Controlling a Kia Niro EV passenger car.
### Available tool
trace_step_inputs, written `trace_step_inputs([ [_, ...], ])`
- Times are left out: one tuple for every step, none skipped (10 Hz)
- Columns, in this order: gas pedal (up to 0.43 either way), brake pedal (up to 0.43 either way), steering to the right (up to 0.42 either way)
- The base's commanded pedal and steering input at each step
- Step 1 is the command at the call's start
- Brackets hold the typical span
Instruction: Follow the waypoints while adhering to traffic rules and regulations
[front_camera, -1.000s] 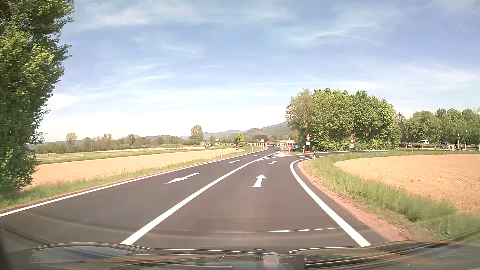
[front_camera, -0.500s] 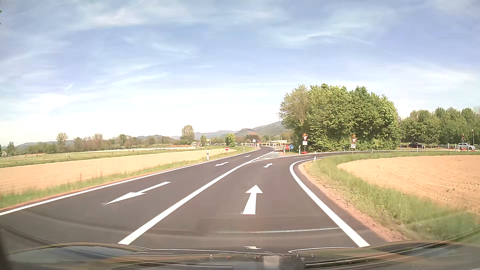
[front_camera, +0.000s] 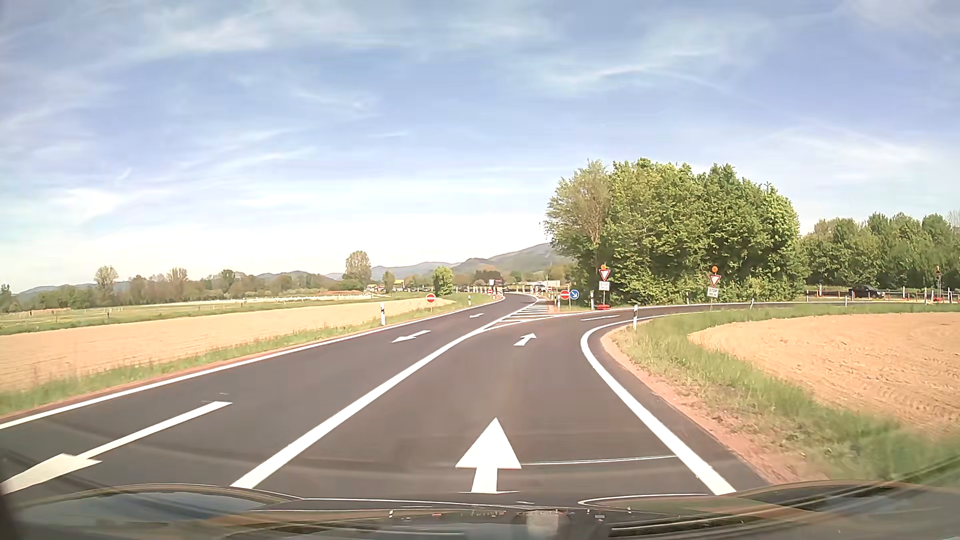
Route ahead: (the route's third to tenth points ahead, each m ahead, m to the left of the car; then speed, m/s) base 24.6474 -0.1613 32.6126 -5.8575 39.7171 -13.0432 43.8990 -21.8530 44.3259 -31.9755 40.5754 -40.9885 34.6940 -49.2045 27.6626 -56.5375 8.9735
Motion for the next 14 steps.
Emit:
trace_step_inputs([
  [0.0,0.0,0.026],
  [0.0,0.0,0.026],
  [0.0,0.0,0.026],
  [0.0,0.0,0.025],
  [0.0,0.0,0.024],
  [0.0,0.0,0.024],
  [0.0,0.0,0.024],
  [0.0,0.0,0.024],
  [0.0,0.0,0.024],
  [0.0,0.0,0.024],
  [0.0,0.0,0.025],
  [0.0,0.0,0.028],
  [0.0,0.0,0.033],
  [0.0,0.0,0.036],
])
